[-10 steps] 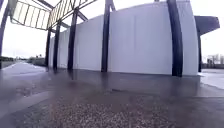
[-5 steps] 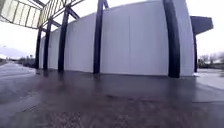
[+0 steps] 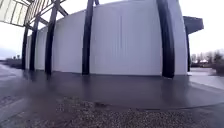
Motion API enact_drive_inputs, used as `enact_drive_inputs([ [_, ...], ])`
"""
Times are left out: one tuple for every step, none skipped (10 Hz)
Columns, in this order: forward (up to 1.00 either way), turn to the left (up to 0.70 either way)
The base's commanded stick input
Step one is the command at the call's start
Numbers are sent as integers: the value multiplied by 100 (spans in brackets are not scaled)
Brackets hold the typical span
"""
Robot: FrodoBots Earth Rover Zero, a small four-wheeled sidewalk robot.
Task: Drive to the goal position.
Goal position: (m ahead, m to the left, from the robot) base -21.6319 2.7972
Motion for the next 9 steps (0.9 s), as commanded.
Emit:
enact_drive_inputs([
  [23, -39],
  [0, -45],
  [0, -45],
  [0, -45],
  [0, -45],
  [0, -45],
  [0, -45],
  [0, -45],
  [0, -45],
])
